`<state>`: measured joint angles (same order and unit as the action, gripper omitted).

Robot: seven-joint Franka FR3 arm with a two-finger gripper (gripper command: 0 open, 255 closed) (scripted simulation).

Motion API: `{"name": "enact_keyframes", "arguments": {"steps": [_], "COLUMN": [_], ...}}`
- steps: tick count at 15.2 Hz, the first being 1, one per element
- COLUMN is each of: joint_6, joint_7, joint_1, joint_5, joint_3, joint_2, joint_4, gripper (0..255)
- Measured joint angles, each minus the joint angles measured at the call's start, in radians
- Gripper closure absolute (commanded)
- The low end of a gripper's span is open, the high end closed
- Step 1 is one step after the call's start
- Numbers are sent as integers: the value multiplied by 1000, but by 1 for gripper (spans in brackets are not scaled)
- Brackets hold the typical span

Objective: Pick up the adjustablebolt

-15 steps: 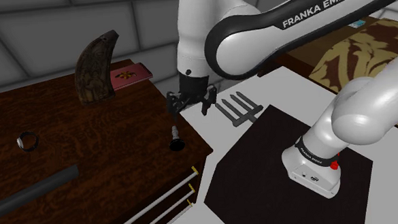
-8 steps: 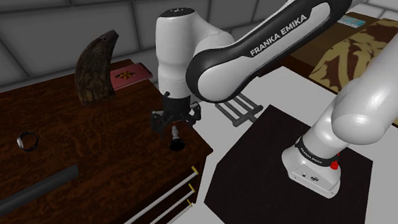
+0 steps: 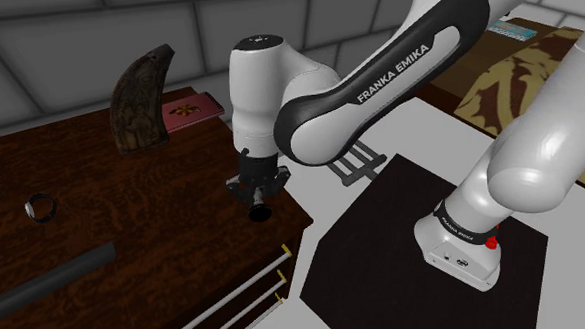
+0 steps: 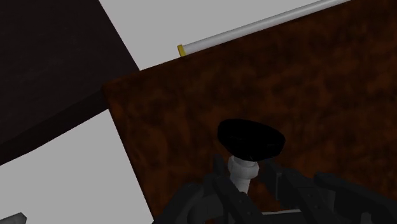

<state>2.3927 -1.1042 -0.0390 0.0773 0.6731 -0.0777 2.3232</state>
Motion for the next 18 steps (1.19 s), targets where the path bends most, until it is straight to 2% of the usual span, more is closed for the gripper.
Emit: {"name": "enact_keyframes", "arguments": {"steps": [9,18], "joint_6": [-3,-122], "joint_7": [4,44], "joint_1": [2,8], "joint_5": [4,71], "joint_3": [-1,2], "joint_2": [5,98], "joint_4": [0,-41], "gripper": [255,255]}}
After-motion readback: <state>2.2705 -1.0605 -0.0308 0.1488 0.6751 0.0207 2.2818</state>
